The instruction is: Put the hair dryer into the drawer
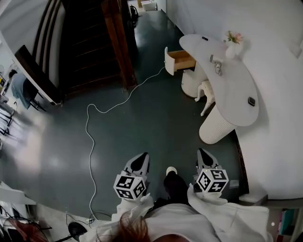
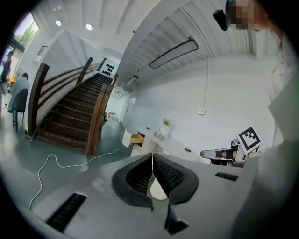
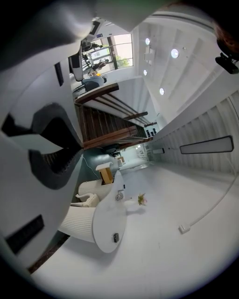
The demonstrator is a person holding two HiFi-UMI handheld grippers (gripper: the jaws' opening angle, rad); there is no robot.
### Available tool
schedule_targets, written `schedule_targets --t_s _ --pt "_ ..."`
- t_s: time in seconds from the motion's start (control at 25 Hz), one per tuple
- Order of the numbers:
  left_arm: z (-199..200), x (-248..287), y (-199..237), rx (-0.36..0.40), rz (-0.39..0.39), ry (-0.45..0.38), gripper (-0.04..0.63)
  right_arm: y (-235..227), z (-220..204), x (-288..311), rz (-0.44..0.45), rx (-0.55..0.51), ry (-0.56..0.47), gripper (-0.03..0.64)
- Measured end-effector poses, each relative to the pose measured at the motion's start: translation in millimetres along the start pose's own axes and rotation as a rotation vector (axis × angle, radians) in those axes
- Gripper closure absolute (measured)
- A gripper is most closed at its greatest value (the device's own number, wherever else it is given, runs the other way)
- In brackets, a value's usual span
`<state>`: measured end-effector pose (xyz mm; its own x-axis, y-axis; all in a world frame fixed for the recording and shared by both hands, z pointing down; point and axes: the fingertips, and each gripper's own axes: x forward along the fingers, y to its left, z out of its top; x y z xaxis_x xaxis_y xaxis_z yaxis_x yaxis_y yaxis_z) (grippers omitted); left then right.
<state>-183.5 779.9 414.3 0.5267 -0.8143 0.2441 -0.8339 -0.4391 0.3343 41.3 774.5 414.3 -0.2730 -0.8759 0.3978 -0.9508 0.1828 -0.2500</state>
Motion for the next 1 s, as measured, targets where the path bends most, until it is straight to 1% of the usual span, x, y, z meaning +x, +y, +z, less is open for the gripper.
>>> schedule_targets --t_s 0.28,0.64,0.8,1.0 --pt "25 71 16 -0.011 0.007 -0.003 0.578 -31 38 61 0.009 -0.011 0.003 0.568" --pt "42 148 26 -0.009 0.018 0.009 0.578 -75 67 121 0.018 0.013 0.017 0.568" --pt "49 171 27 -0.003 0.021 0.005 0.578 -91 77 140 0.022 0.021 0.021 0.568" --pt "48 180 28 -0.006 0.035 -0.002 0.578 -97 76 153 0.040 0.025 0.029 0.568"
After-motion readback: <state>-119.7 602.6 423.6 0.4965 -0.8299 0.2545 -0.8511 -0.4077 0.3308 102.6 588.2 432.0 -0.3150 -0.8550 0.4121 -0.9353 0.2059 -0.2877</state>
